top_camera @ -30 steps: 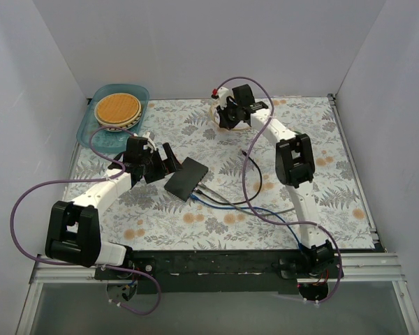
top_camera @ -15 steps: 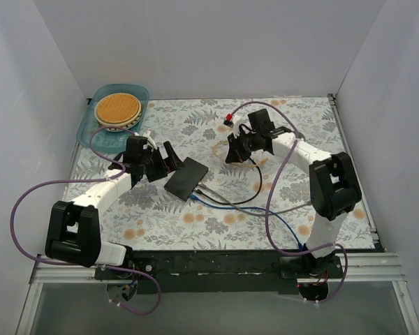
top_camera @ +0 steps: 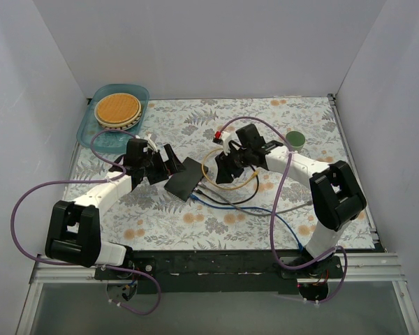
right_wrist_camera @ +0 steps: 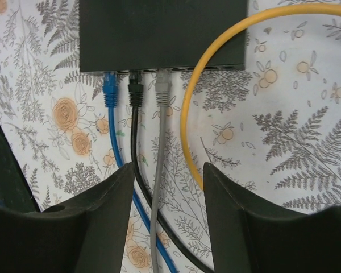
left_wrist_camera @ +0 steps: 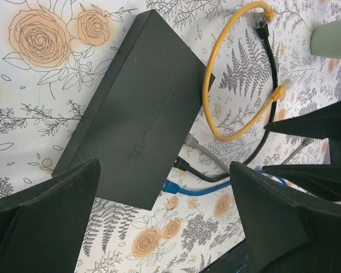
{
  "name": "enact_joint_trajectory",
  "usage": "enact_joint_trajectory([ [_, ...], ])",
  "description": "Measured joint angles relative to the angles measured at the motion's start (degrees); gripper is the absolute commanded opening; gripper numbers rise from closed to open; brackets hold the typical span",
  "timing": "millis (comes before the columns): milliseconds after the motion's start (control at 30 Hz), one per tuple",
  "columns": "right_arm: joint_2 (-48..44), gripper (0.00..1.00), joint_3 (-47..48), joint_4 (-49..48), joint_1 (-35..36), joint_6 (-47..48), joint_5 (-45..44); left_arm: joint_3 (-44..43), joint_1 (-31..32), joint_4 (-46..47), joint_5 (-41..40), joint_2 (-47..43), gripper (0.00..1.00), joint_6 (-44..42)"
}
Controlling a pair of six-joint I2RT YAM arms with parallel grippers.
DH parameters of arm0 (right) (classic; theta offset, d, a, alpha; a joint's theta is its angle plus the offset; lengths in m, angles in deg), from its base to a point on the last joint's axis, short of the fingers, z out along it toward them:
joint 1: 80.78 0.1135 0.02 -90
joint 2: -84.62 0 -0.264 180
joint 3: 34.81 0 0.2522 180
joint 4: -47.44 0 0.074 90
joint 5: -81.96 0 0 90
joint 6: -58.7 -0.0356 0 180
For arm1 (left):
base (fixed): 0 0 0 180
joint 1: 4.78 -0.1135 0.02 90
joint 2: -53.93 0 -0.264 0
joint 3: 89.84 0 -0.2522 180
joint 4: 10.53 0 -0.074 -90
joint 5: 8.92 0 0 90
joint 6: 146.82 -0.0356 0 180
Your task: Insert the plug into the switch port
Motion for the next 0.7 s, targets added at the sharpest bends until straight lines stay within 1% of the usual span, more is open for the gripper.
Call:
enact_joint_trajectory([
  [100,0.0,0.6,0.02,-0.9,-0.26,-1.81,-2.97,0.02,0.0,0.11,0.26,0.0,0.98,-0.17],
  [233,0.02,0.61,0.26,-1.33,-0.26,-5.09,-9.18,-0.15,0.0,0.07,0.28,0.07,0.95,-0.63],
  [333,-0.24,0.62,0.26,-1.95,-0.5,-7.93,-14.12,-2.91,0.2,-0.02,0.17,1.99,0.93,-1.49],
  [367,-0.68,0.62,0.07,-2.43,-0.63,-8.92,-15.39,-4.79,0.46,0.02,0.09,3.41,0.91,-1.79],
  [500,-5.03,0.63,-1.62,-3.85,-2.23,-11.5,-18.75,-15.04,2.05,0.39,-1.66,11.91,0.9,-4.02],
  [667,-10.86,0.64,-2.19,-4.5,-5.25,-13.46,-20.41,-29.57,7.13,0.46,-5.01,26.21,0.88,-8.35],
  [700,-11.58,0.64,-2.32,-4.61,-5.86,-13.9,-20.57,-31.36,8.04,0.39,-5.51,28.22,0.87,-9.14],
])
